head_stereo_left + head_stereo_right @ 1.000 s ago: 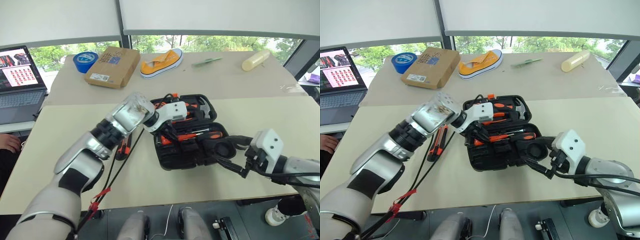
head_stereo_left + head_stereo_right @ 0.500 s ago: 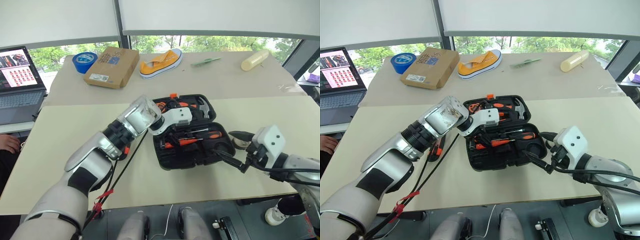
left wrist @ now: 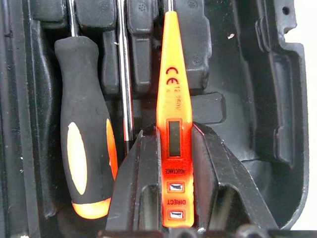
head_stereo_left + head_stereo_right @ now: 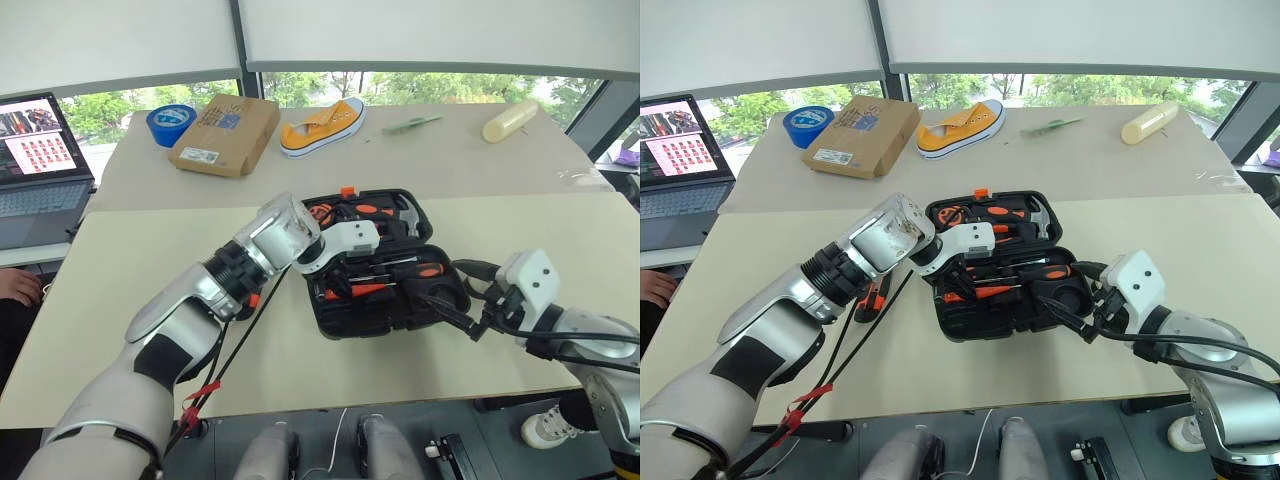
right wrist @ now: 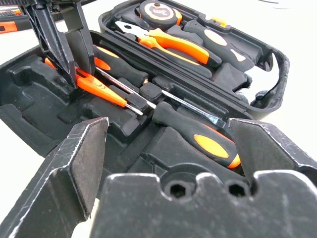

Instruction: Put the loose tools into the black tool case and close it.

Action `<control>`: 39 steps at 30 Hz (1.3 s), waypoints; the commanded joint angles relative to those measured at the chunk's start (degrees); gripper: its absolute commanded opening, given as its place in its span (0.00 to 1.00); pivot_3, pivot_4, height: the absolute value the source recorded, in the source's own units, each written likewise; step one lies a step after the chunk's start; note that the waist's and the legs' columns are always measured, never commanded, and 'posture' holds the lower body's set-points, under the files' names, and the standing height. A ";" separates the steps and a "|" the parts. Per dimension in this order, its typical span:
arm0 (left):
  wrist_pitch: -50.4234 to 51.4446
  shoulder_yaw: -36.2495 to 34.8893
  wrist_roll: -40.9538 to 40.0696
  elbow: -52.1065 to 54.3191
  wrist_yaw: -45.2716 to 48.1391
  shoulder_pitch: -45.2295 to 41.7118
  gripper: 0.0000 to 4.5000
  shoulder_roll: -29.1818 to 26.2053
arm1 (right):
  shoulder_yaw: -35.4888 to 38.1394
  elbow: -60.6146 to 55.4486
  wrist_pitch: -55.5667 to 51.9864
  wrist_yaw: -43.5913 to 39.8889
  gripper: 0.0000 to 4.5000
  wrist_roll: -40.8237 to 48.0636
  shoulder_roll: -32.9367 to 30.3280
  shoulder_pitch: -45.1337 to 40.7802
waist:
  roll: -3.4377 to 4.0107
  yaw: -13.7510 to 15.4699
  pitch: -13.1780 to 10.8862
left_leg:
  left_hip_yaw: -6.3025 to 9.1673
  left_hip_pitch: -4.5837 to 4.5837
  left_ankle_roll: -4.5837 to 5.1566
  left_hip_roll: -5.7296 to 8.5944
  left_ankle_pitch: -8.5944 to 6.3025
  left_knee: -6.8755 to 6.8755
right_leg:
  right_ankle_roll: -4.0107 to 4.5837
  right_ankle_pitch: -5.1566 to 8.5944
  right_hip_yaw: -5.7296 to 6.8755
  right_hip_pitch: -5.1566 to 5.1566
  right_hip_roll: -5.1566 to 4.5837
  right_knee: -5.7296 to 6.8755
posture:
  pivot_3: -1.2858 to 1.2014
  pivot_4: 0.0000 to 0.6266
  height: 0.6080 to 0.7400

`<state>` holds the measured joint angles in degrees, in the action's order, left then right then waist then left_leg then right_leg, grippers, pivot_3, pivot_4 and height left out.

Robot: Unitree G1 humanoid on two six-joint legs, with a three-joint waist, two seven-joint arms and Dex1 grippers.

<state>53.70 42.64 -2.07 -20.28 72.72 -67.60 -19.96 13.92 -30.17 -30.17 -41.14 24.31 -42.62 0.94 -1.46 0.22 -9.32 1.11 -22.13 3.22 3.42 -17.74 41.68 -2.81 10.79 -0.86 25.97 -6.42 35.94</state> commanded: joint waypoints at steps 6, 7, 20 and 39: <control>1.09 -0.50 0.98 5.07 -0.11 1.26 0.48 -2.35 | 0.43 -0.69 1.47 -0.05 1.00 0.40 0.26 -0.88 | 0.00 -0.09 0.00 | 0.00 0.04 0.04 0.00 -0.02 0.00 | 0.00 0.00 -0.03 0.00 0.01 0.02 | 0.52 0.24 0.96; 1.76 -1.49 0.18 6.71 0.35 1.18 0.55 -3.09 | 0.30 -0.77 1.39 -0.16 1.00 0.48 0.27 -0.79 | 0.00 -0.09 0.00 | -0.01 0.04 0.03 0.00 -0.02 0.00 | 0.00 0.00 -0.04 0.00 0.00 0.05 | 0.52 0.24 0.96; -9.63 -21.68 -10.97 16.88 -3.15 15.94 0.33 -7.10 | -0.01 0.61 0.71 -1.25 1.00 0.88 -0.50 -1.54 | 0.09 0.29 0.03 | 0.02 -0.01 -0.13 0.03 0.07 0.06 | 0.00 0.00 -0.03 0.04 -0.05 0.06 | 0.52 0.24 0.96; -32.93 -17.81 -1.40 5.18 -11.38 25.89 0.00 0.20 | -0.29 0.75 -1.58 -1.39 1.00 2.00 -0.85 -3.71 | 0.09 0.50 0.03 | 0.02 0.06 -0.15 0.08 0.08 0.07 | -0.02 -0.02 -0.05 -0.03 -0.11 -0.08 | 0.52 0.24 0.96</control>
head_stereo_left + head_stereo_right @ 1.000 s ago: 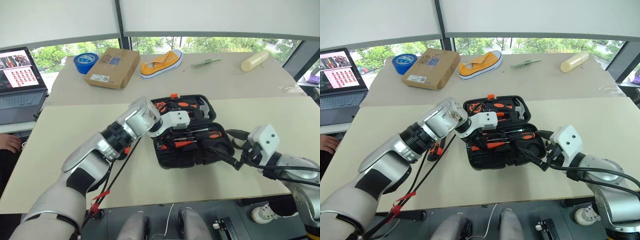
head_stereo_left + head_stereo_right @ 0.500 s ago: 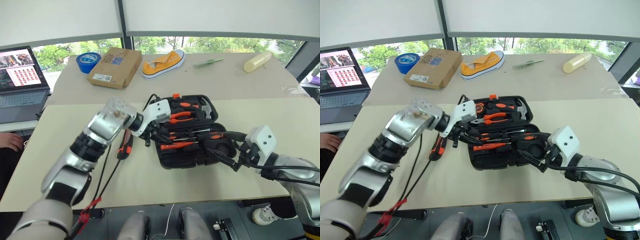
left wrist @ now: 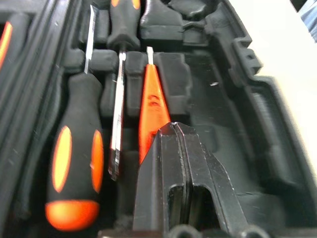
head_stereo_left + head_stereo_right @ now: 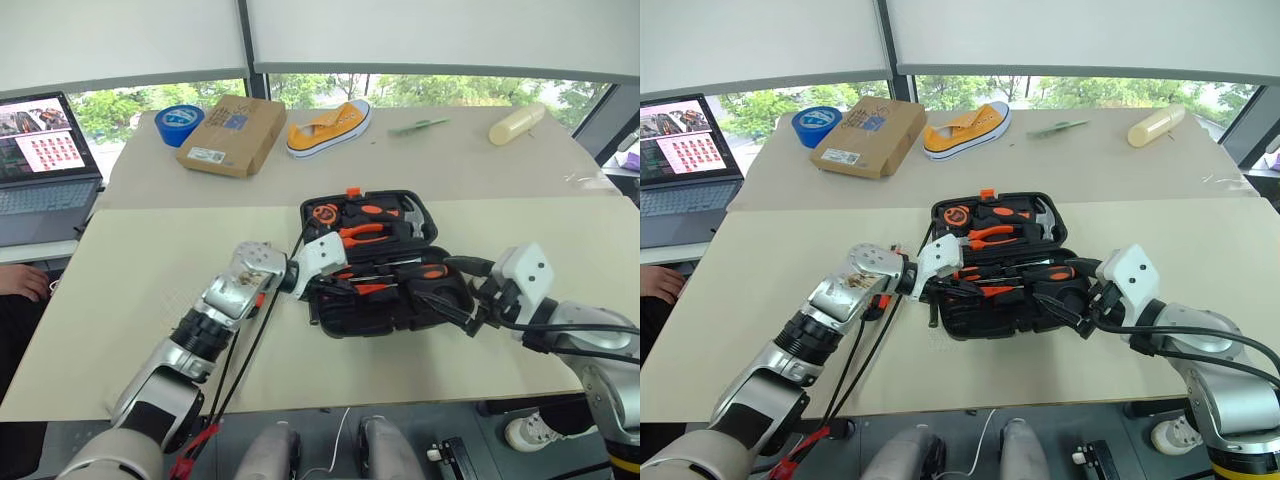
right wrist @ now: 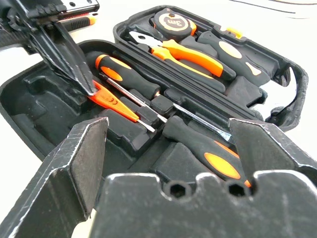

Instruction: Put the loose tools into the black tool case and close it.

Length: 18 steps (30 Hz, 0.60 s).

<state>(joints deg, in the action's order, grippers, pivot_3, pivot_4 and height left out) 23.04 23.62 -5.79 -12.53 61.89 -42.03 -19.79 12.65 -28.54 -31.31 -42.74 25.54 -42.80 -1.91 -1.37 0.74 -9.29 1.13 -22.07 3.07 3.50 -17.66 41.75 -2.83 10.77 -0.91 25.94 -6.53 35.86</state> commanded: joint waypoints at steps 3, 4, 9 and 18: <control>-3.02 1.07 2.36 -3.53 -0.33 0.85 0.00 0.20 | 0.85 -1.02 -0.73 0.40 1.00 0.85 -0.52 -1.01 | 0.00 -0.04 0.00 | 0.00 0.08 0.01 -0.01 -0.01 0.00 | 0.00 0.00 0.00 -0.07 0.00 -0.02 | 0.52 0.24 0.96; -2.99 0.78 2.00 -3.32 -0.17 1.08 0.00 0.20 | 0.85 -1.07 -0.83 0.46 1.00 0.92 -0.47 -1.02 | 0.00 -0.04 0.00 | 0.00 0.11 0.02 -0.01 -0.01 0.00 | 0.00 0.00 0.00 -0.11 0.00 -0.03 | 0.52 0.24 0.96; 2.19 -4.37 -3.75 4.07 1.28 2.22 0.00 -1.60 | 0.69 -0.85 -0.73 0.50 1.00 0.96 -0.40 -1.04 | 0.00 -0.09 0.00 | 0.01 0.24 0.17 -0.03 -0.10 0.00 | 0.00 0.00 0.01 -0.25 0.02 -0.01 | 0.52 0.24 0.96; 27.13 -28.25 -19.74 28.63 -4.96 11.04 0.59 -15.32 | -1.71 0.32 -1.21 -4.63 1.00 4.28 -1.15 -5.77 | 0.04 -1.16 0.01 | 0.05 0.06 -0.02 -0.09 -0.01 -0.09 | 0.00 0.00 -0.03 0.11 0.06 0.08 | 0.52 0.24 0.96</control>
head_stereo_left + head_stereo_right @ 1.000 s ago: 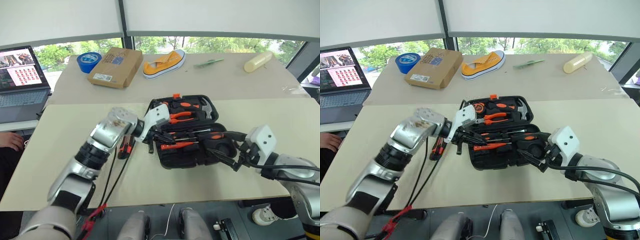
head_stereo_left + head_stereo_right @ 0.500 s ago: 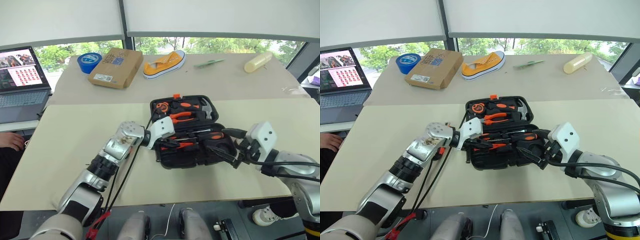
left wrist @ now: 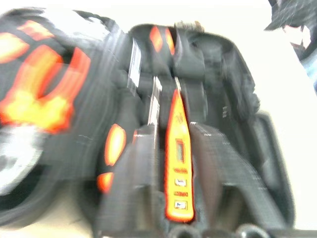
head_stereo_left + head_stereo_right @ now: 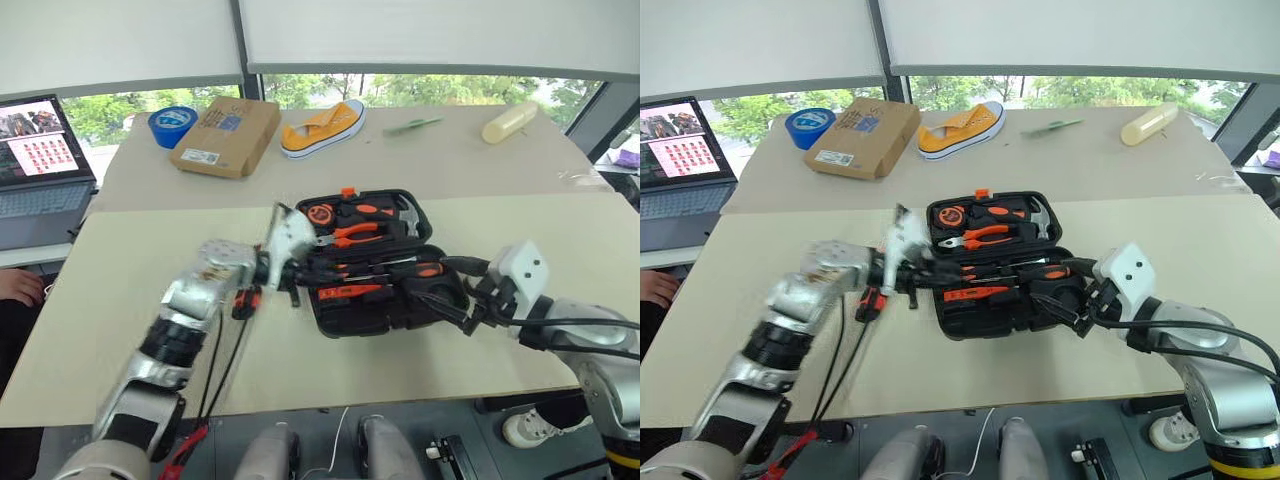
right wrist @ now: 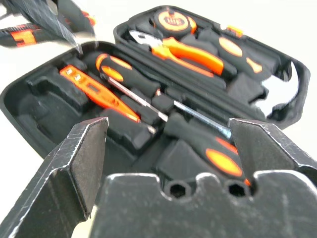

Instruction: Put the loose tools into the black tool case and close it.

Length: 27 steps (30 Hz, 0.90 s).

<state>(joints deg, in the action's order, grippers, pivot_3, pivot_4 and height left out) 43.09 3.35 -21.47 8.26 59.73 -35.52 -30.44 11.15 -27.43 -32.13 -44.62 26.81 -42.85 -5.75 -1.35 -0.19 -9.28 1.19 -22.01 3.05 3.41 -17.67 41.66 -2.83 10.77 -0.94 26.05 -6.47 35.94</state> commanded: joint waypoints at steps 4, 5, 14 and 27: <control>12.63 -17.35 -3.83 14.03 -7.88 15.82 0.92 -12.09 | -2.14 -0.34 -0.34 -6.81 1.00 5.15 -1.85 -5.13 | 0.02 -0.59 0.01 | 0.01 0.23 -0.08 0.02 0.04 -0.37 | 0.01 0.00 -0.03 -0.01 0.00 0.00 | 0.52 0.24 0.96; 13.71 -19.96 -3.08 14.98 -8.88 20.07 0.99 -13.99 | -2.63 -0.32 -0.58 -8.10 1.00 6.30 -1.92 -6.56 | 0.01 -0.62 0.00 | 0.02 0.22 -0.11 0.03 0.06 -0.39 | 0.01 0.00 -0.01 0.00 -0.01 -0.07 | 0.52 0.24 0.96; 27.88 -18.37 -4.98 18.73 -21.35 18.11 0.99 -13.40 | -4.90 0.82 -0.94 -10.65 1.00 7.17 -2.42 -10.58 | -0.04 1.72 -0.03 | 0.22 0.25 -0.18 0.15 0.04 -0.39 | 0.04 -0.02 0.23 -0.22 -0.20 -0.25 | 0.52 0.24 0.96; 49.41 -1.90 -1.56 13.97 -39.01 3.83 0.99 -3.90 | -5.89 -3.25 1.31 -4.59 1.00 3.68 -0.57 -5.58 | -0.09 -0.26 -0.02 | 0.30 0.35 -0.52 0.27 0.24 -0.79 | 0.05 -0.04 -0.07 0.04 -0.07 0.02 | 0.52 0.24 0.96</control>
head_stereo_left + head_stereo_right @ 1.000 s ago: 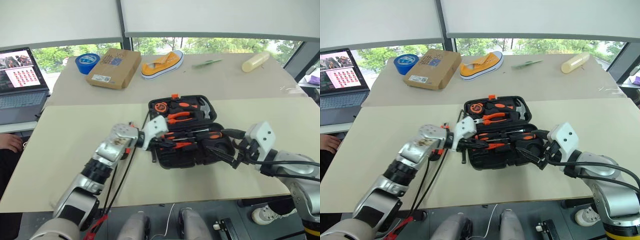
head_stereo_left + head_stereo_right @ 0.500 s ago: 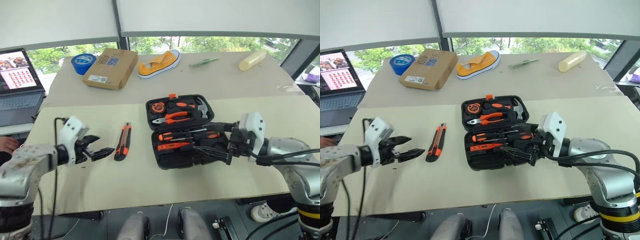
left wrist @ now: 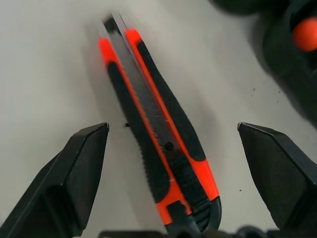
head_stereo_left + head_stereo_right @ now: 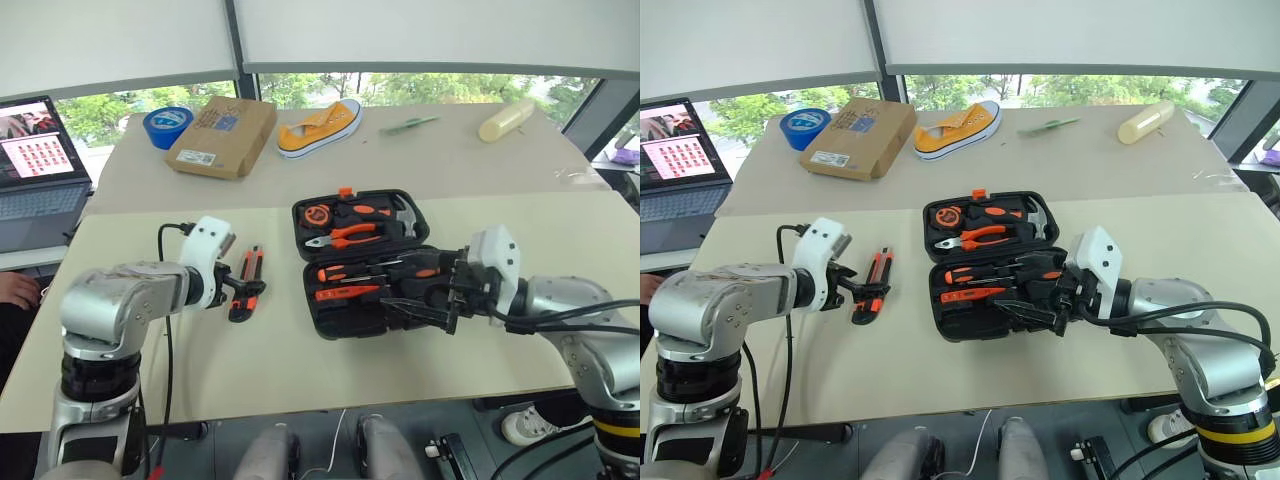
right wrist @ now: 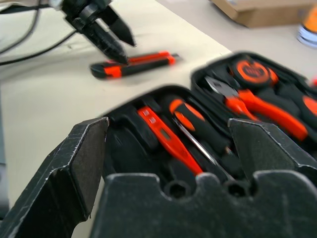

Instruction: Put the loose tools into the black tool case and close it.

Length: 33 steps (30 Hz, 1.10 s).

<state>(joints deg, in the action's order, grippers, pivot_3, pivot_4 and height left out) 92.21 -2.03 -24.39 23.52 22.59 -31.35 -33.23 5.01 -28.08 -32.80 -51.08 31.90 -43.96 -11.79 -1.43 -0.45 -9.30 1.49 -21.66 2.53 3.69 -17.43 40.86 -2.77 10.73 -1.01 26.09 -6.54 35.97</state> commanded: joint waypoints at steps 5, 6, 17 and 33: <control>-1.38 7.47 1.72 -3.23 -2.08 -0.31 0.99 -2.01 | 0.59 -2.91 1.92 3.32 1.00 -1.71 1.61 1.18 | 0.03 0.23 0.02 | 0.00 0.12 -0.01 0.04 0.00 0.01 | 0.00 0.00 -0.06 -0.09 -0.04 -0.14 | 0.52 0.24 0.96; -2.24 8.14 1.66 -3.05 -1.85 -0.08 0.94 -2.19 | 0.63 -2.89 2.05 3.59 1.00 -1.88 1.74 1.29 | 0.03 0.27 0.02 | 0.00 0.16 -0.01 0.04 0.00 0.01 | 0.00 0.00 -0.06 -0.12 -0.04 -0.17 | 0.52 0.24 0.96; -23.41 9.51 2.46 -6.69 9.43 -0.57 0.39 -9.87 | 2.91 -3.70 1.89 4.01 1.00 -2.06 0.43 3.51 | 0.02 0.55 0.02 | -0.01 0.27 -0.03 0.04 0.01 -0.03 | 0.02 0.01 -0.07 -0.17 -0.03 -0.18 | 0.52 0.24 0.96; -56.10 35.25 11.75 -28.13 52.00 -27.16 0.39 3.93 | 15.66 -8.98 0.33 6.79 1.00 -0.30 -1.56 18.53 | 0.00 0.71 0.00 | -0.05 -0.28 0.44 0.26 -0.18 0.34 | -0.16 -0.11 0.08 -0.18 -0.17 -0.27 | 0.52 0.24 0.96</control>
<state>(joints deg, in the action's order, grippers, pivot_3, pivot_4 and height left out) 35.21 31.85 -15.23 -4.27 74.77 -56.23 -30.32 18.59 -33.83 -32.39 -45.45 30.57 -45.86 6.16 -1.43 0.26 -9.30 1.45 -21.94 2.99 3.91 -17.61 41.23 -2.93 10.63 -0.95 25.91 -6.66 35.70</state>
